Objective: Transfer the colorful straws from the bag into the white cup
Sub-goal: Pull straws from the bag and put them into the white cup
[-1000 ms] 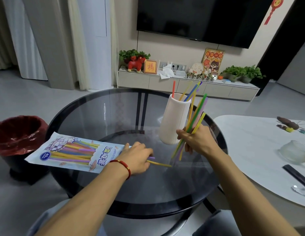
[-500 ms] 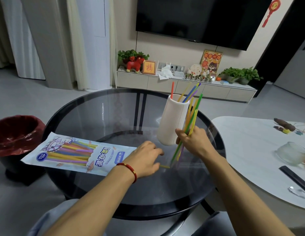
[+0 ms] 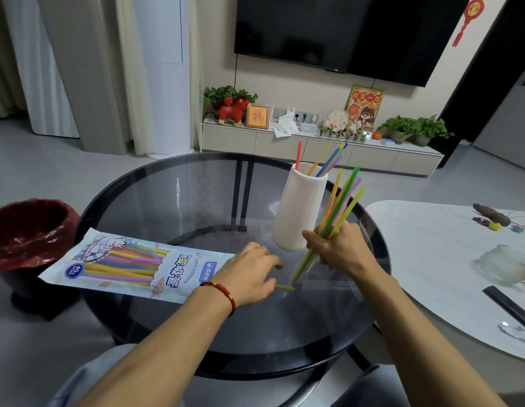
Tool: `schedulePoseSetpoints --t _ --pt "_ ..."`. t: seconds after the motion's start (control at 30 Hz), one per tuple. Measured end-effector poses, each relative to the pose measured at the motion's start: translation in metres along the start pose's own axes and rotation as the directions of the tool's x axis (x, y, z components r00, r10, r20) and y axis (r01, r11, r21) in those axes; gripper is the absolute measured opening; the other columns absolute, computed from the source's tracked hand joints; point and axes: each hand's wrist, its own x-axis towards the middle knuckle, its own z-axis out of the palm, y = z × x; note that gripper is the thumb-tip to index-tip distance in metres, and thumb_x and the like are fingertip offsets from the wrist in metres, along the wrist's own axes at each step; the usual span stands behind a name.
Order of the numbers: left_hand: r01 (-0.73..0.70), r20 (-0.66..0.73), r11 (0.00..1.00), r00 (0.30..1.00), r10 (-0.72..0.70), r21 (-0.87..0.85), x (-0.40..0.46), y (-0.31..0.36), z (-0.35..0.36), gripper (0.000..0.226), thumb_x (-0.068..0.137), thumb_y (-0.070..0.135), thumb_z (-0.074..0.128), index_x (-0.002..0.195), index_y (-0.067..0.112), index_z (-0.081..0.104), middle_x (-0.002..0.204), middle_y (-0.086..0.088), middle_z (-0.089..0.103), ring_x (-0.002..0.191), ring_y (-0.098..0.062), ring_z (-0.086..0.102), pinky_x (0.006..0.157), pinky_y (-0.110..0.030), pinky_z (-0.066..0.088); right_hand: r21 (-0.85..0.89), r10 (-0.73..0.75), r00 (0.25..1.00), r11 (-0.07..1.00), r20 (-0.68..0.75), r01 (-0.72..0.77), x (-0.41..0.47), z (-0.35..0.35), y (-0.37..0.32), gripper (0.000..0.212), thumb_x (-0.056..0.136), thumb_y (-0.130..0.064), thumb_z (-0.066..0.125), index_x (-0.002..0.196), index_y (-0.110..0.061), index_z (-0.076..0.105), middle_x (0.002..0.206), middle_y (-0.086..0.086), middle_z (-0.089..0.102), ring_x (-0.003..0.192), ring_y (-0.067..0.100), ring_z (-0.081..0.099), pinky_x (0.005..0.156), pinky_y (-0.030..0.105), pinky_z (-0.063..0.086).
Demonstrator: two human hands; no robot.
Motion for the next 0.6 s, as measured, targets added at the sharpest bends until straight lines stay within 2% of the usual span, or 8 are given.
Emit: schedulePoseSetpoints --t 0.1,0.17,0.2,0.27,0.33,0.4,0.5,0.6 --pt "0.0 -0.057 1.0 0.998 0.0 -0.003 -0.001 0.0 -0.001 0.034 0.095 0.033 0.055 0.129 0.027 0.057 0.127 0.001 0.056 0.131 -0.017 0.038 0.105 -0.041 0.043 0.085 0.011 1.0 0.996 0.008 -0.012 -0.008 -0.004 -0.001 0.032 0.099 -0.031 0.068 0.076 -0.011 0.079 0.053 0.005 0.072 0.042 0.019 0.069 0.049 0.031 0.061" --pt "0.013 -0.131 1.0 0.991 -0.015 -0.015 -0.002 0.0 -0.003 0.032 0.095 0.029 0.055 0.126 0.025 0.06 0.123 0.002 0.059 0.128 -0.017 0.039 0.104 -0.042 0.043 0.226 0.019 0.996 0.974 -0.084 0.0 -0.008 -0.013 -0.007 0.033 0.099 -0.029 0.068 0.072 -0.014 0.08 0.051 0.007 0.071 0.038 0.018 0.064 0.048 0.026 0.055" --pt "0.024 -0.182 0.999 0.983 -0.028 -0.026 -0.001 0.0 -0.004 0.03 0.094 0.026 0.054 0.123 0.024 0.062 0.121 0.002 0.06 0.127 -0.018 0.04 0.103 -0.041 0.043 0.352 0.032 0.988 0.936 -0.153 0.024 -0.006 -0.019 -0.012 0.033 0.098 -0.03 0.069 0.072 -0.013 0.08 0.05 0.009 0.07 0.037 0.018 0.062 0.047 0.024 0.052" --pt "0.039 -0.275 0.998 0.96 -0.051 -0.05 0.0 0.0 -0.007 0.029 0.093 0.022 0.054 0.12 0.022 0.064 0.117 0.001 0.063 0.122 -0.019 0.044 0.101 -0.037 0.043 0.603 0.081 0.954 0.79 -0.287 0.114 0.003 -0.037 -0.027 0.035 0.097 -0.031 0.068 0.074 -0.009 0.081 0.052 0.011 0.069 0.039 0.019 0.058 0.042 0.023 0.048" --pt "0.042 -0.322 0.996 0.944 -0.064 -0.076 0.0 0.0 -0.011 0.029 0.092 0.019 0.055 0.12 0.021 0.064 0.115 0.0 0.064 0.119 -0.019 0.045 0.099 -0.036 0.043 0.724 0.132 0.917 0.659 -0.377 0.203 0.016 -0.056 -0.043 0.033 0.096 -0.03 0.068 0.073 -0.01 0.081 0.055 0.008 0.07 0.041 0.017 0.059 0.04 0.023 0.048" --pt "0.047 -0.335 0.994 0.939 -0.077 -0.098 -0.002 0.001 -0.013 0.03 0.092 0.018 0.056 0.12 0.021 0.063 0.115 0.0 0.065 0.119 -0.018 0.045 0.098 -0.036 0.044 0.729 0.158 0.886 0.64 -0.436 0.244 0.031 -0.069 -0.055 0.031 0.095 -0.029 0.069 0.071 -0.012 0.08 0.057 0.008 0.071 0.042 0.018 0.061 0.04 0.024 0.05" --pt "0.042 -0.334 0.992 0.939 -0.081 -0.123 -0.004 0.001 -0.012 0.032 0.091 0.018 0.055 0.122 0.023 0.061 0.111 0.001 0.065 0.116 -0.017 0.046 0.094 -0.035 0.045 0.593 0.141 0.845 0.771 -0.515 0.233 0.052 -0.074 -0.064 0.029 0.096 -0.023 0.066 0.078 -0.003 0.077 0.061 0.018 0.069 0.043 0.026 0.061 0.04 0.026 0.051" --pt "0.044 -0.305 0.989 0.948 -0.086 -0.14 -0.005 -0.001 -0.012 0.037 0.091 0.018 0.055 0.128 0.025 0.055 0.107 0.003 0.063 0.112 -0.017 0.046 0.091 -0.034 0.046 0.389 0.088 0.862 0.912 -0.499 0.132 0.073 -0.072 -0.072 0.03 0.097 -0.019 0.062 0.084 0.005 0.075 0.065 0.027 0.072 0.044 0.03 0.066 0.039 0.031 0.055"
